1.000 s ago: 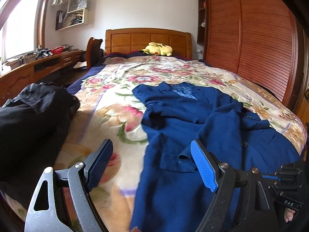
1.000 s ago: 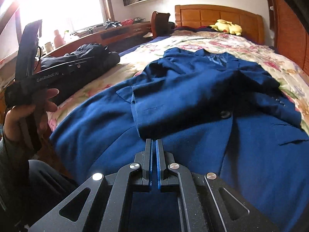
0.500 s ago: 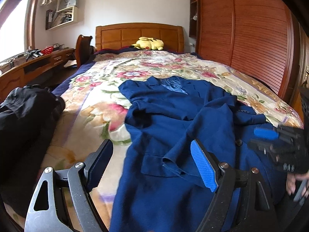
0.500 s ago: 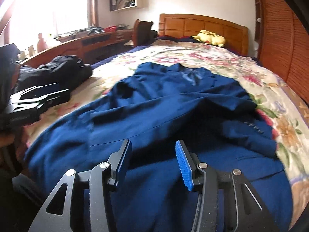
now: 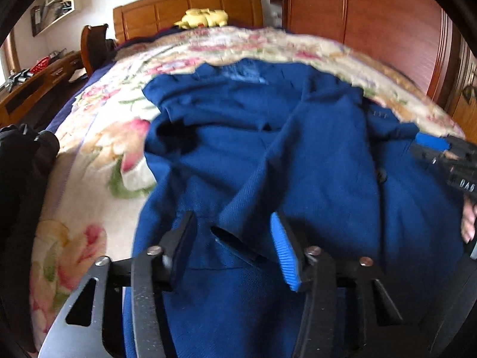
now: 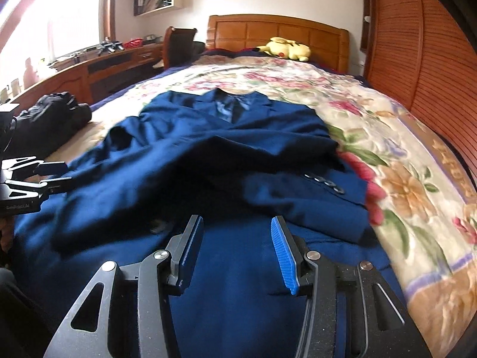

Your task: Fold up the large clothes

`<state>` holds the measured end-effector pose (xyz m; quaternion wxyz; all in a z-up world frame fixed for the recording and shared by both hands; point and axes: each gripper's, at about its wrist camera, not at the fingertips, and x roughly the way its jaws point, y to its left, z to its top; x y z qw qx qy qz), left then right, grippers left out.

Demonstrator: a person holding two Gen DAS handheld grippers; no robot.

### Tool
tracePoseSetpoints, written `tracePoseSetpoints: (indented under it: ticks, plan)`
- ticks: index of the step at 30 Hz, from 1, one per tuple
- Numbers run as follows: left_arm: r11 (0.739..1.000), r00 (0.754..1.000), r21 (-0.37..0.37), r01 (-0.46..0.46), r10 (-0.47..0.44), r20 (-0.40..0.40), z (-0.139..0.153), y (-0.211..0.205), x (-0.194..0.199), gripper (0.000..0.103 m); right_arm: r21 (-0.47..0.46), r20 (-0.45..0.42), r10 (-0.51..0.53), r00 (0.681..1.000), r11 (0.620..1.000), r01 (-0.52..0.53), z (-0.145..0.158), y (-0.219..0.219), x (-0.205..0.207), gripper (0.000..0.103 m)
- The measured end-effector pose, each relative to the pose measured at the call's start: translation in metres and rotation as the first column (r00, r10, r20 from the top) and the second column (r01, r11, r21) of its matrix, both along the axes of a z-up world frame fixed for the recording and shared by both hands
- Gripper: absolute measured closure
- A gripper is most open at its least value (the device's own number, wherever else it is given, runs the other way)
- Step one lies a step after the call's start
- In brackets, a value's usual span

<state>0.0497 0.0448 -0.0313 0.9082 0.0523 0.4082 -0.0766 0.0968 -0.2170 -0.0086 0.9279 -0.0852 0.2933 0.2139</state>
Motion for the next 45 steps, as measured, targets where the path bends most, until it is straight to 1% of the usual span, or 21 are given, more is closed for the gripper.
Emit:
tracePoseSetpoints:
  ticks: [1, 4, 5, 6, 8, 11, 12, 14, 17, 19, 21, 22, 24, 25, 26, 27, 30, 35, 39, 41, 45]
  plan:
    - [1.000, 1.000, 0.005, 0.005, -0.005, -0.010, -0.002, 0.000, 0.001, 0.059, 0.000, -0.004, -0.004, 1.000, 1.000, 0.004, -0.002, -0.003, 0.001, 0.054]
    - [1.000, 1.000, 0.008, 0.027, -0.027, -0.009, -0.002, -0.004, -0.003, 0.078, -0.004, -0.011, -0.016, 1.000, 1.000, 0.016, -0.007, -0.008, 0.008, 0.054]
    - [0.999, 0.999, 0.013, 0.033, -0.033, -0.004, -0.001, -0.005, -0.004, 0.089, -0.006, -0.013, -0.021, 1.000, 1.000, 0.021, -0.009, -0.010, 0.011, 0.054]
    - [0.999, 0.999, 0.016, 0.035, -0.035, 0.011, 0.003, -0.005, -0.006, 0.098, -0.008, -0.014, -0.027, 1.000, 1.000, 0.027, -0.011, -0.013, 0.013, 0.054]
    - [0.999, 0.998, 0.014, 0.031, -0.031, 0.051, 0.013, -0.004, -0.010, 0.100, 0.002, -0.024, -0.035, 0.999, 0.999, 0.035, -0.013, -0.017, 0.017, 0.054]
    - [0.999, 0.987, 0.029, -0.033, 0.028, 0.157, 0.041, 0.006, -0.017, 0.100, 0.029, -0.035, -0.036, 0.999, 0.999, 0.037, -0.015, -0.022, 0.020, 0.054]
    - [0.998, 0.982, 0.019, -0.052, 0.048, 0.183, 0.052, 0.013, -0.017, 0.100, 0.033, -0.035, -0.037, 0.999, 0.999, 0.038, -0.015, -0.022, 0.018, 0.054]
    - [0.997, 0.979, 0.000, -0.075, 0.074, 0.192, 0.063, 0.025, -0.015, 0.100, 0.031, -0.029, -0.034, 0.999, 0.999, 0.035, -0.016, -0.024, 0.014, 0.054]
    - [0.997, 0.981, 0.029, -0.067, 0.061, 0.185, 0.066, 0.029, -0.015, 0.100, 0.021, -0.014, -0.024, 1.000, 0.999, 0.024, -0.015, -0.028, 0.007, 0.054]
    - [0.996, 0.981, 0.051, -0.077, 0.067, 0.184, 0.065, 0.030, -0.020, 0.091, 0.014, 0.003, -0.020, 1.000, 1.000, 0.020, -0.013, -0.032, 0.001, 0.054]
    - [0.997, 0.979, 0.030, -0.070, 0.063, 0.193, 0.065, 0.034, -0.029, 0.072, 0.013, 0.014, -0.020, 1.000, 1.000, 0.020, -0.013, -0.038, -0.005, 0.052]
    - [0.998, 0.978, -0.002, -0.062, 0.061, 0.200, 0.065, 0.038, -0.038, 0.067, 0.015, 0.016, -0.022, 1.000, 1.000, 0.022, -0.013, -0.041, -0.007, 0.050]
    - [0.998, 0.975, -0.037, -0.056, 0.063, 0.214, 0.065, 0.044, -0.049, 0.049, 0.022, 0.015, -0.034, 0.999, 0.999, 0.034, -0.013, -0.050, -0.011, 0.046]
    - [0.997, 0.974, -0.045, -0.056, 0.064, 0.219, 0.066, 0.046, -0.054, 0.041, 0.027, 0.012, -0.041, 0.999, 0.999, 0.041, -0.012, -0.053, -0.013, 0.041]
    - [0.997, 0.972, -0.053, -0.055, 0.065, 0.225, 0.065, 0.047, -0.059, 0.027, 0.035, 0.007, -0.049, 0.999, 0.998, 0.049, -0.012, -0.058, -0.015, 0.039]
    - [0.996, 0.969, -0.061, -0.058, 0.070, 0.235, 0.065, 0.049, -0.067, 0.024, 0.043, 0.002, -0.054, 0.999, 0.998, 0.054, -0.011, -0.062, -0.017, 0.039]
    - [0.995, 0.967, -0.073, -0.062, 0.078, 0.242, 0.061, 0.051, -0.078, 0.023, 0.048, -0.002, -0.065, 0.998, 0.997, 0.065, -0.007, -0.074, -0.026, 0.038]
    - [0.994, 0.965, -0.070, -0.084, 0.098, 0.242, 0.054, 0.052, -0.094, 0.023, 0.002, 0.006, -0.086, 0.996, 0.996, 0.086, 0.000, -0.090, -0.045, 0.038]
    - [0.992, 0.964, -0.075, -0.100, 0.115, 0.241, 0.045, 0.054, -0.106, 0.023, -0.024, -0.017, -0.096, 0.995, 0.995, 0.095, 0.002, -0.103, -0.056, 0.038]
    - [0.992, 0.963, -0.077, -0.104, 0.120, 0.241, 0.041, 0.055, -0.110, 0.023, -0.045, -0.028, -0.094, 0.995, 0.995, 0.093, 0.003, -0.107, -0.058, 0.038]
    - [0.991, 0.964, -0.054, -0.126, 0.135, 0.229, 0.027, 0.058, -0.114, 0.023, -0.084, -0.049, -0.092, 0.994, 0.993, 0.088, 0.004, -0.111, -0.054, 0.038]
